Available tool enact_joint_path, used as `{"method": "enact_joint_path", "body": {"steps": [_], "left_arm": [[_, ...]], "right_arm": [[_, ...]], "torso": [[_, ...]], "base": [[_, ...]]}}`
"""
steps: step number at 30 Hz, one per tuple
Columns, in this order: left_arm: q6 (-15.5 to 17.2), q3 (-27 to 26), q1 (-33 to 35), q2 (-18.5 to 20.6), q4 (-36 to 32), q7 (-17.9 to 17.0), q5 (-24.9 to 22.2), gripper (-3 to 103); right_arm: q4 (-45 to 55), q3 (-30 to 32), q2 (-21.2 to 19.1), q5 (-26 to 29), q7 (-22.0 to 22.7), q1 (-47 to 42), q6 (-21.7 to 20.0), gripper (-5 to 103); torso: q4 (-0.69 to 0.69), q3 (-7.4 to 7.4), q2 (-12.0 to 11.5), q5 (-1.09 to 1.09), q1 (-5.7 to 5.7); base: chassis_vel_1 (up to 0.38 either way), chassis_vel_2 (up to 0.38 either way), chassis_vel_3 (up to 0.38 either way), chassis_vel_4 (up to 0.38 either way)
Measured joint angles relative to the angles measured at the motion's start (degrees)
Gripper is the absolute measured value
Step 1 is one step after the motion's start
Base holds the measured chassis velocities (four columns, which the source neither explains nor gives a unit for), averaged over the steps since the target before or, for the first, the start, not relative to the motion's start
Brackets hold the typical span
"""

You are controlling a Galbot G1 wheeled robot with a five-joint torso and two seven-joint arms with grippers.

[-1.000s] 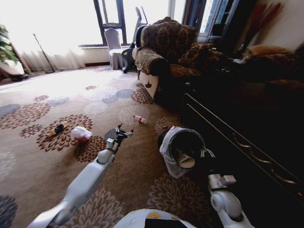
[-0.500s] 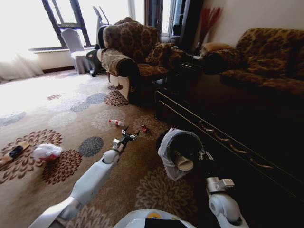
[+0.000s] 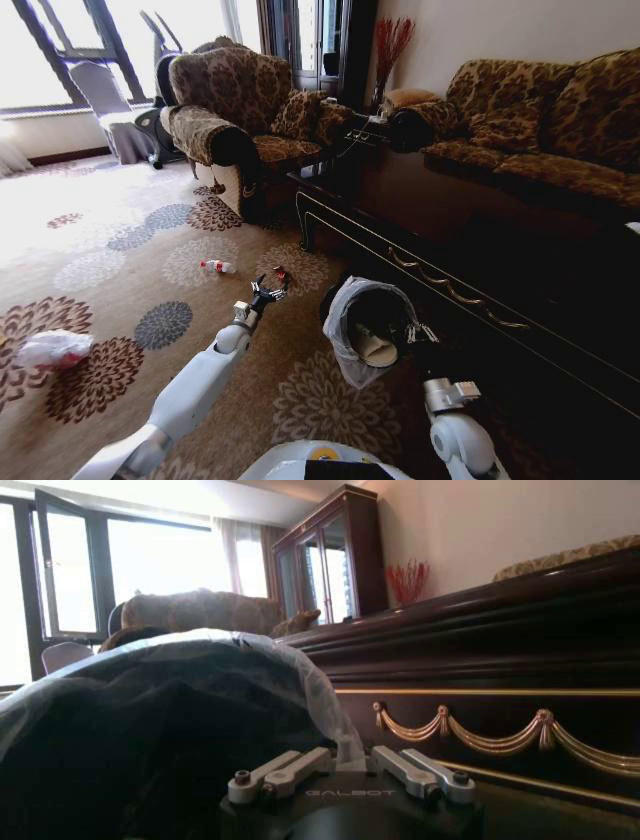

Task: Pick up the trash from the ground and place it into the trash bin.

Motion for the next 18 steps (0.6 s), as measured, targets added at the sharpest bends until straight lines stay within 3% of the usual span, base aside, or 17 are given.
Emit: {"method": "enact_joint_path", "body": {"steps": [13,18], "left_arm": [[0.4,1.1,-0.3,0.3,1.1,0.5,1.2,100],[0.9,1.4,-0.3,0.4,1.1,0.7,1.6,100]], "right_arm": [[0.9,0.8,1.1,-0.7,0.0,-2.4,1.3,0],[0.8,0.7,1.7,-0.8,0.0,-2.6,1.4,0]], "torso": [[-0.03,0.02,0.0,0.01,0.03],[-0.03,0.01,0.0,0.0,0.02]], "base": [[-0.185,0.169,0.177,-0.188],[-0.025,0.2,0.034,-0.187]]}}
